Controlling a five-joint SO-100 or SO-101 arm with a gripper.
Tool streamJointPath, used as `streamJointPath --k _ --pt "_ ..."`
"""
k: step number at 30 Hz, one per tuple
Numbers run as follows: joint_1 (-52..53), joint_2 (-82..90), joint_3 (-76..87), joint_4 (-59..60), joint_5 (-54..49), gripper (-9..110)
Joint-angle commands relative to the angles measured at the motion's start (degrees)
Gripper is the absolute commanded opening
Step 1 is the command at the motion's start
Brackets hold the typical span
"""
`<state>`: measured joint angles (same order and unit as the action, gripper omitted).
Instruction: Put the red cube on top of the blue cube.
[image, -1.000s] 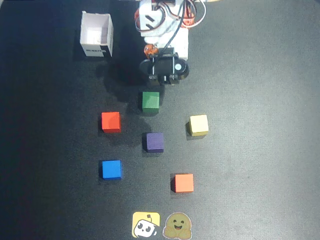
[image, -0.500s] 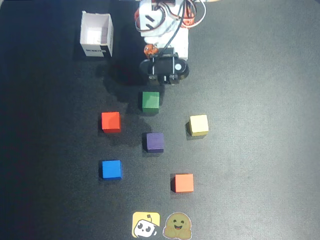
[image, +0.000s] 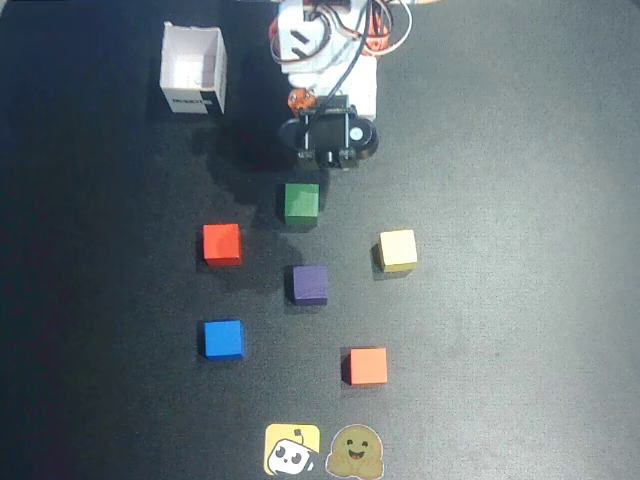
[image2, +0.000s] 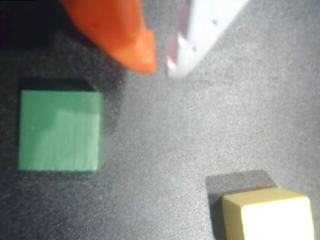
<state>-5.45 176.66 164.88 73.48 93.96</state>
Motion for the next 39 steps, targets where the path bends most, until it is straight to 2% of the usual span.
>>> streamJointPath --k 1,5,9,20,28,33,39 --pt "0.44 0.53 -0.26 -0.35 0.53 0" --pt "0.44 0.53 -0.26 0.09 3.16 0" --pt "0.44 0.53 -0.35 -3.6 -1.05 0" --pt "0.18 0.53 -0.44 -11.87 -4.57 0" --pt "0.44 -0.18 -3.25 -11.43 -4.48 0" --pt "1.67 -14.59 -13.27 -9.76 -2.11 0" --pt "8.35 -30.94 -27.16 -5.1 -2.29 1"
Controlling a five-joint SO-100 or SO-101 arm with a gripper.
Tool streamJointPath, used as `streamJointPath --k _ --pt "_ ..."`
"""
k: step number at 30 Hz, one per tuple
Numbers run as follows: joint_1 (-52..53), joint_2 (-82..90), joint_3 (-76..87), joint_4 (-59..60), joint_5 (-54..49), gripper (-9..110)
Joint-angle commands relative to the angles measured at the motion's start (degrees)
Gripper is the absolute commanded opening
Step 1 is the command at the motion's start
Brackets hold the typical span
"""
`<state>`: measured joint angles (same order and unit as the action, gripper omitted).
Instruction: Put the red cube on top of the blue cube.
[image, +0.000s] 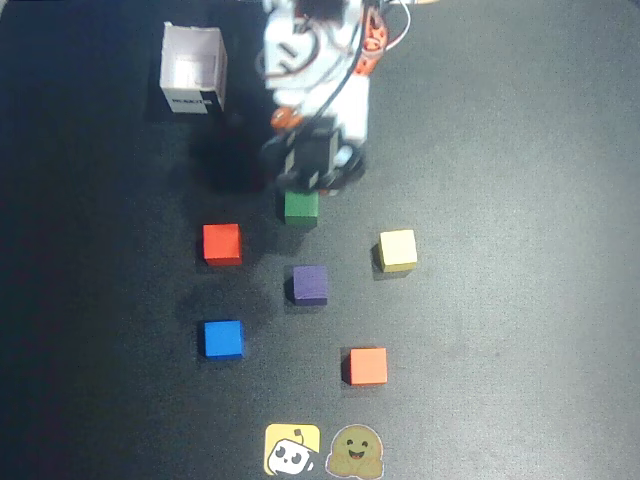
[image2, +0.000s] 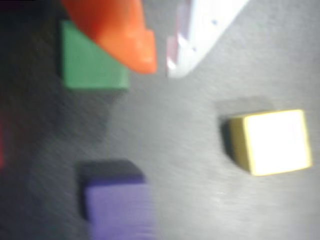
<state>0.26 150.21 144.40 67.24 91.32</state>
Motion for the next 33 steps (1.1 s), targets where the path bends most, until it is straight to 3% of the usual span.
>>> streamJointPath --k 1,14,33 --pt "4.13 -5.01 -7.56 1.14 -0.44 1" --pt "19.6 -28.48 -21.53 1.67 -6.33 2" --pt "20.21 -38.14 -22.76 -4.83 1.85 22"
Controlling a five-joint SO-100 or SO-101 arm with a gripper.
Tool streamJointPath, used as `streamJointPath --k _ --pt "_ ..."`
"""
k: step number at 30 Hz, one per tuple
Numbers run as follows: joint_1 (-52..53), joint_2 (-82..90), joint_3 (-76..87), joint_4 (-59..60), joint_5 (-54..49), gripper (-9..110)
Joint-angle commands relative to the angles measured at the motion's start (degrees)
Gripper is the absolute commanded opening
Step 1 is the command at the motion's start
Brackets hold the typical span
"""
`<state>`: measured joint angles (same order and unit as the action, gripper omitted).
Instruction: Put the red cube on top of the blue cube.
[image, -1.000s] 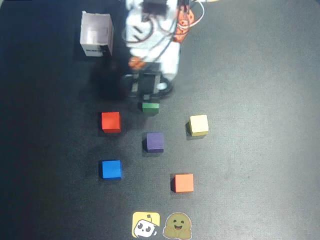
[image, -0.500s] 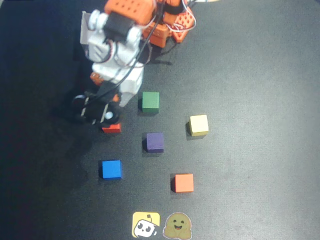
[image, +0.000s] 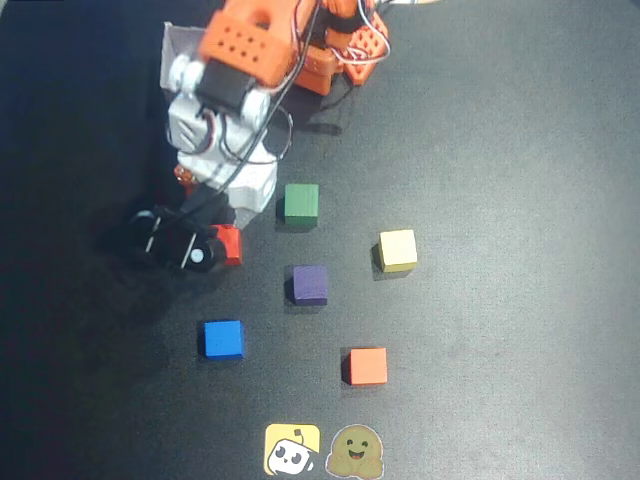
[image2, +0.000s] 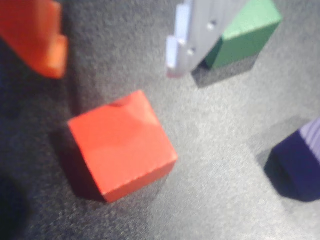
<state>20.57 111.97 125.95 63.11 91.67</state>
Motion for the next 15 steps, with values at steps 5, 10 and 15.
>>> streamJointPath --k 5,10,15 --pt "0.18 -0.09 -4.22 -0.53 4.66 23" --pt "-0.53 -1.05 -4.04 -0.35 6.68 23" --pt "-0.44 -1.67 -3.43 -0.97 2.72 22"
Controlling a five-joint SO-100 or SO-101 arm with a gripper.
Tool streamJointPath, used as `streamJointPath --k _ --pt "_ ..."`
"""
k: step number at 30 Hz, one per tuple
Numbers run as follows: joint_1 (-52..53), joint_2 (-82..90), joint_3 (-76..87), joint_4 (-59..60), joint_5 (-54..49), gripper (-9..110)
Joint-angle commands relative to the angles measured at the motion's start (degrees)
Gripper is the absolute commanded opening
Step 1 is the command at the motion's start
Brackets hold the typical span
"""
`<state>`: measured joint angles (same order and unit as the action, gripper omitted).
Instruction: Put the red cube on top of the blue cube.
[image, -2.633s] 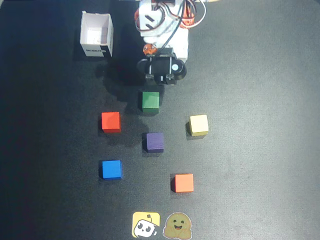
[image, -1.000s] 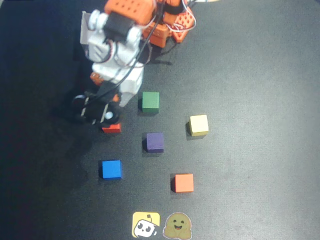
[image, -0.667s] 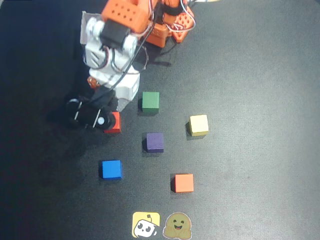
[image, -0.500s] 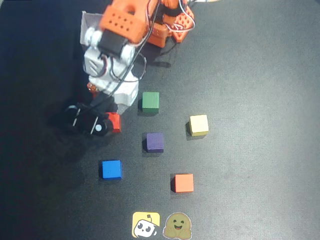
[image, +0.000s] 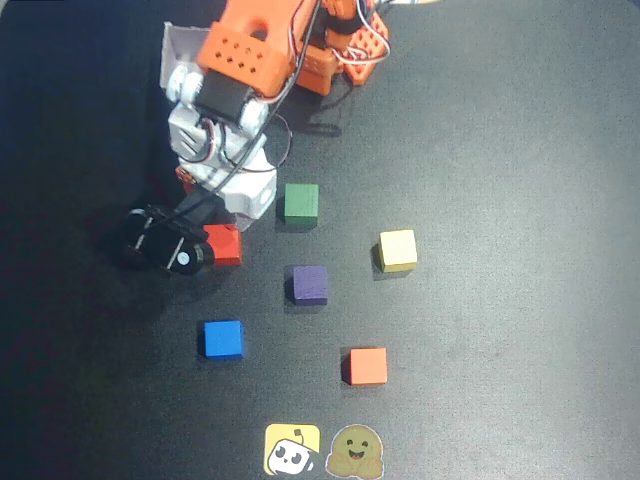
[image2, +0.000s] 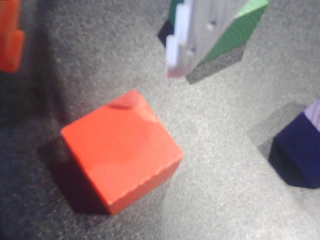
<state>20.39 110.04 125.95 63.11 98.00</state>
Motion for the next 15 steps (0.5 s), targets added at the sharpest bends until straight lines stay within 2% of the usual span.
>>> streamJointPath --k 1,4,15 --pt "-0.09 0.35 -3.25 -1.85 -8.09 22" --pt "0.18 0.53 -3.43 -2.64 -16.35 22" --pt "-0.18 -5.27 -5.54 -2.81 -22.85 22"
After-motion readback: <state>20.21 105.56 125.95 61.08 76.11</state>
